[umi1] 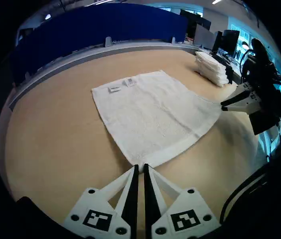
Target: Fold towel
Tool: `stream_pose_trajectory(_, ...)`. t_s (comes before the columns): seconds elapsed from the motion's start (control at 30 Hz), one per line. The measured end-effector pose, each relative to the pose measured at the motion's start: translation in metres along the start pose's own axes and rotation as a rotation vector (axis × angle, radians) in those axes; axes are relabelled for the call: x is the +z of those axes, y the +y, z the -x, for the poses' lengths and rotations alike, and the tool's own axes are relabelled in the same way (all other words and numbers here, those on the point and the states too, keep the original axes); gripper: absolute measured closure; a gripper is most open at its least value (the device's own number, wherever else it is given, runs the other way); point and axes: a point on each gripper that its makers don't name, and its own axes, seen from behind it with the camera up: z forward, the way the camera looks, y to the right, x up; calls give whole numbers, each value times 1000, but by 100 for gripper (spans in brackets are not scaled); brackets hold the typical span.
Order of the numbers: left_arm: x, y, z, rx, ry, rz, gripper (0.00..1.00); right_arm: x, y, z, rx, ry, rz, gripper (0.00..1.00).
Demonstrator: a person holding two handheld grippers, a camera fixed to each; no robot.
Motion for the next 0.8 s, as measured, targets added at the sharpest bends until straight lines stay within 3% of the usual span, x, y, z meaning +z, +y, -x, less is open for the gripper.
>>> stream_pose_trajectory(0.3,-27,5,-14,-45,1,8,91,-27,-5,-32,11,53,-13,86)
stream_pose_trajectory(0.47,-43,13,-21,-65,-8,30,91,-45,-9,-49,31,84,-19,86)
stream_pose_trajectory(0.8,-72,25,-32,-61,-10,50,91,-76,-19,-62,60,112,-23,86)
